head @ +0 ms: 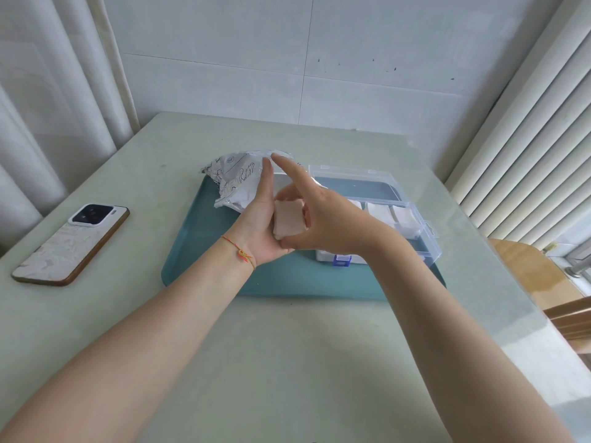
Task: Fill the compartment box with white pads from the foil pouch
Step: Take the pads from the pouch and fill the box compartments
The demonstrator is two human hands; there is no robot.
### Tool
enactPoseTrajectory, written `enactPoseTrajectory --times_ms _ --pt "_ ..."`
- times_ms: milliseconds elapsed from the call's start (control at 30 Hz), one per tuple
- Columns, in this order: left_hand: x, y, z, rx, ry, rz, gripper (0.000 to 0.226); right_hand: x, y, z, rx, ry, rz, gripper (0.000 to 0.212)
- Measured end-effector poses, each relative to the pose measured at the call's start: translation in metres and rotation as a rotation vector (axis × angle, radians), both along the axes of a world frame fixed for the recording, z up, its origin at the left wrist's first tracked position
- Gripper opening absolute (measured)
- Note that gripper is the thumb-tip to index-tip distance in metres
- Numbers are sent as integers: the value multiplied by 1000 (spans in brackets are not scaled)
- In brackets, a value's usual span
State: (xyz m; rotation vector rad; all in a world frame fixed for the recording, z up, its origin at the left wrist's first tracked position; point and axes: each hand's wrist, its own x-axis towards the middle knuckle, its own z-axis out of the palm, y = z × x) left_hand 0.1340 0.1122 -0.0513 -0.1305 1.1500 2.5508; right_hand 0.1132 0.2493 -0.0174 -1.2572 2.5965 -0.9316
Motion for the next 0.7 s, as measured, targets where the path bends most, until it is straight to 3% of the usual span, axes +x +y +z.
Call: enactPoseTrajectory --times_ms 200,333,400,500,600,700 --pt "0 4 1 41 -32 58 63 1 2 1 22 2 -12 112" --pt "2 4 4 19 4 -15 63 1 1 2 42 38 -53 106" --pt "3 5 5 -28 46 -55 64 1 4 7 30 -33 -71 103" --pt "5 5 7 -155 191 -159 73 -2 15 21 -51 -150 -115 67" --pt "3 10 10 -251 340 -256 76 -3 27 33 -81 -113 -176 22" --pt "-3 20 16 -325 435 -328 74 -2 38 39 -13 -82 -213 13"
